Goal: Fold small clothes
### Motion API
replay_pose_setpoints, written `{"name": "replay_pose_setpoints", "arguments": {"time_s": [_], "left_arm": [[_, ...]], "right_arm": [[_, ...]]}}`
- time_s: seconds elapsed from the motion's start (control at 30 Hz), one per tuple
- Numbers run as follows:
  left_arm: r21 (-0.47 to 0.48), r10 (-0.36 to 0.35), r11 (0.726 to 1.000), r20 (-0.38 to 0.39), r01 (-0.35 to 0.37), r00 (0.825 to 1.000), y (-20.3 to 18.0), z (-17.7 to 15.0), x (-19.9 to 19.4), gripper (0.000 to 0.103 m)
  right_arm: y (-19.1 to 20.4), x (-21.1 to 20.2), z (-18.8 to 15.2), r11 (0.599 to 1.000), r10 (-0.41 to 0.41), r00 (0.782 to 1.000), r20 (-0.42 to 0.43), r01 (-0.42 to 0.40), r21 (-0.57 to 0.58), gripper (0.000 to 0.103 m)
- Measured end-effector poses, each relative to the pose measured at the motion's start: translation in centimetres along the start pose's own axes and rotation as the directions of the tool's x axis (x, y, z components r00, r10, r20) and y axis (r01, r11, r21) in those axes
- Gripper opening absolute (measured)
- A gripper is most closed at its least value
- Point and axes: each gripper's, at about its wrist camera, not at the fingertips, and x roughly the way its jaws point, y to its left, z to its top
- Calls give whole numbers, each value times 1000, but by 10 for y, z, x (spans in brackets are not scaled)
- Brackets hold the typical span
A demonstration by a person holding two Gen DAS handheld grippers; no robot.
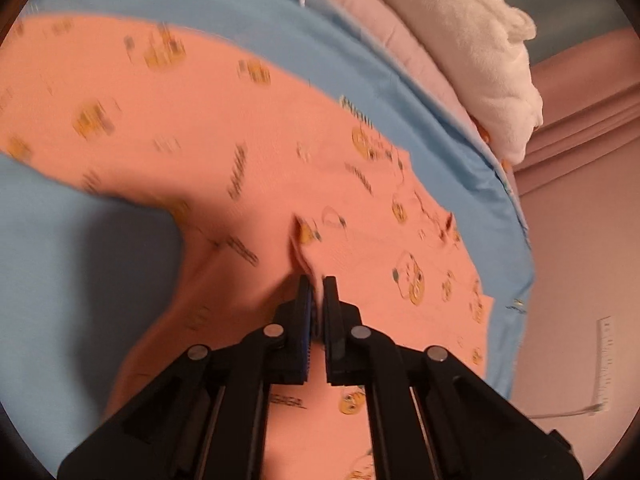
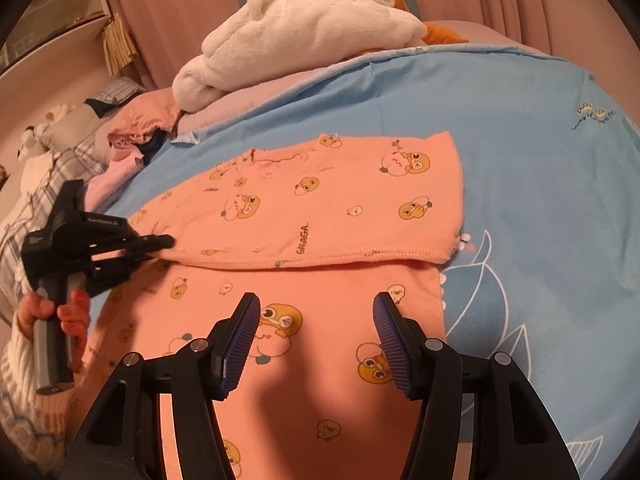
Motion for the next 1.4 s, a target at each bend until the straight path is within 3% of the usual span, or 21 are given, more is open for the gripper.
{"name": "replay_pose_setpoints", "arguments": {"time_s": [0.13,0.33,0.37,0.47,0.57,0.63,0.7,0.73,0.77,0.87,0.97,1.07,1.17,1.27,1.33,1.4], "left_arm": [[43,20,999,48,-22,999,2,8,-11,0],[44,-10,999,-37,11,999,9,8,-5,0],[35,-15,999,-53,16,998,11,5,-5,6],[-16,-40,999,-92,39,995,18,2,-1,36],[-38,-82,996,-96,79,992,18,1,-3,42],[-30,-111,994,-122,108,986,15,2,2,42],[-14,-138,990,-177,138,974,8,3,16,34],[-4,-127,992,-191,129,973,6,4,22,23],[10,-103,994,-211,108,972,4,5,29,4],[14,-82,996,-192,87,978,1,6,26,4],[148,-15,989,-64,25,998,-19,3,1,4],[216,5,976,26,-11,1000,-35,3,-18,4],[289,41,957,-32,-30,999,-42,3,-5,5],[268,112,958,-35,-99,993,-28,1,4,5],[203,100,974,1,-98,995,-10,9,-4,5],[196,143,969,68,-153,987,1,19,-17,4]], "right_arm": [[-1,-1,0,1000,2,1000,1,-2,9,58],[0,-2,0,1000,10,1000,4,-10,15,58],[1,-2,0,1000,14,1000,1,-14,14,58],[4,-3,-1,1000,16,1000,-8,-16,2,58],[8,-3,-1,1000,12,1000,-10,-12,-1,60],[8,-2,-1,1000,14,1000,-12,-14,2,60],[8,-1,-2,1000,8,1000,-16,-8,3,60],[8,-1,-3,1000,5,1000,-18,-5,6,60],[7,-1,-4,1000,2,1000,-21,-2,10,60],[5,-4,-6,1000,-12,1000,-23,13,12,60],[1,-6,-4,999,-36,999,-21,36,-5,60],[-4,-8,6,998,-60,998,6,60,-6,60],[-11,-8,22,999,-30,998,58,28,24,60],[-17,10,37,999,-1,998,56,-2,44,60],[-19,19,44,998,-44,998,34,42,53,60],[-26,15,49,995,-43,998,54,38,94,60]]}}
